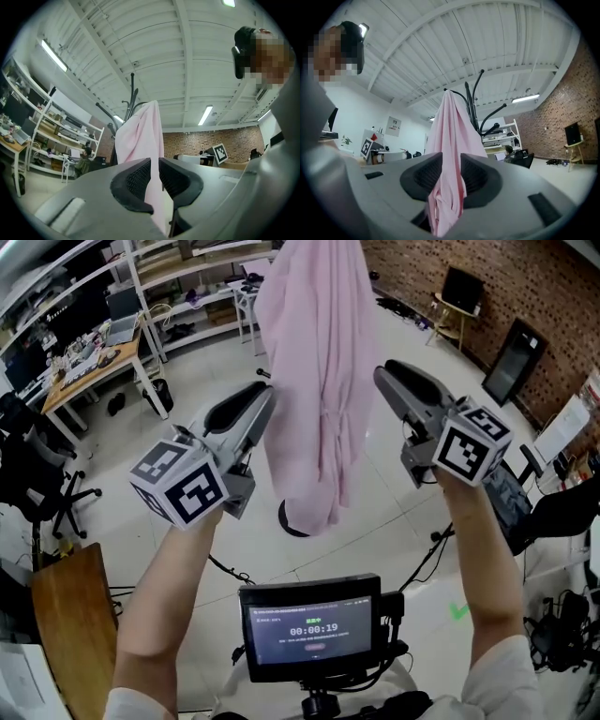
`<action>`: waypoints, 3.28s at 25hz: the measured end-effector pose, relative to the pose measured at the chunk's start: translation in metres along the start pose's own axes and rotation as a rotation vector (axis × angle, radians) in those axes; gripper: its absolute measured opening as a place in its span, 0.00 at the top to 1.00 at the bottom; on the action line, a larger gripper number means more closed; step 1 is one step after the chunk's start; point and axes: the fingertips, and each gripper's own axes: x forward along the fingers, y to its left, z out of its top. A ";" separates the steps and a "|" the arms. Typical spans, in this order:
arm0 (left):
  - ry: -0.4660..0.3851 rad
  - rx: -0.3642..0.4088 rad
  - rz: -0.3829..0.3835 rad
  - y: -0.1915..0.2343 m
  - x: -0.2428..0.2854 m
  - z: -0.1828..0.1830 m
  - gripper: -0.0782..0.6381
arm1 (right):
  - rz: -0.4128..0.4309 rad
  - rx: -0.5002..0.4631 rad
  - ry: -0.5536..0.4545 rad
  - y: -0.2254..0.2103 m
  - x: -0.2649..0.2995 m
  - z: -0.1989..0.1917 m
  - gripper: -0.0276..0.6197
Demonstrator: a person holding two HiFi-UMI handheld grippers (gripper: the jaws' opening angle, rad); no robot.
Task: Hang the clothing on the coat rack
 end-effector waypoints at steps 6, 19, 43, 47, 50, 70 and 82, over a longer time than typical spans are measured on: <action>0.017 -0.032 -0.002 -0.004 -0.007 -0.017 0.81 | -0.017 0.013 0.014 0.007 -0.005 -0.020 0.81; 0.042 -0.053 -0.002 -0.017 -0.023 -0.043 0.82 | -0.097 -0.023 0.059 0.014 -0.023 -0.053 0.82; 0.084 -0.099 0.031 -0.026 -0.062 -0.082 0.89 | -0.134 -0.135 0.180 0.051 -0.049 -0.108 0.82; 0.099 -0.083 0.034 -0.028 -0.065 -0.085 0.89 | -0.152 -0.185 0.195 0.058 -0.056 -0.110 0.82; 0.102 -0.091 0.042 -0.027 -0.069 -0.090 0.89 | -0.165 -0.171 0.193 0.061 -0.058 -0.114 0.82; 0.161 -0.141 -0.012 -0.059 -0.091 -0.112 0.89 | -0.245 -0.050 0.225 0.087 -0.092 -0.137 0.83; 0.225 -0.167 -0.028 -0.078 -0.113 -0.136 0.89 | -0.200 -0.052 0.225 0.111 -0.092 -0.145 0.83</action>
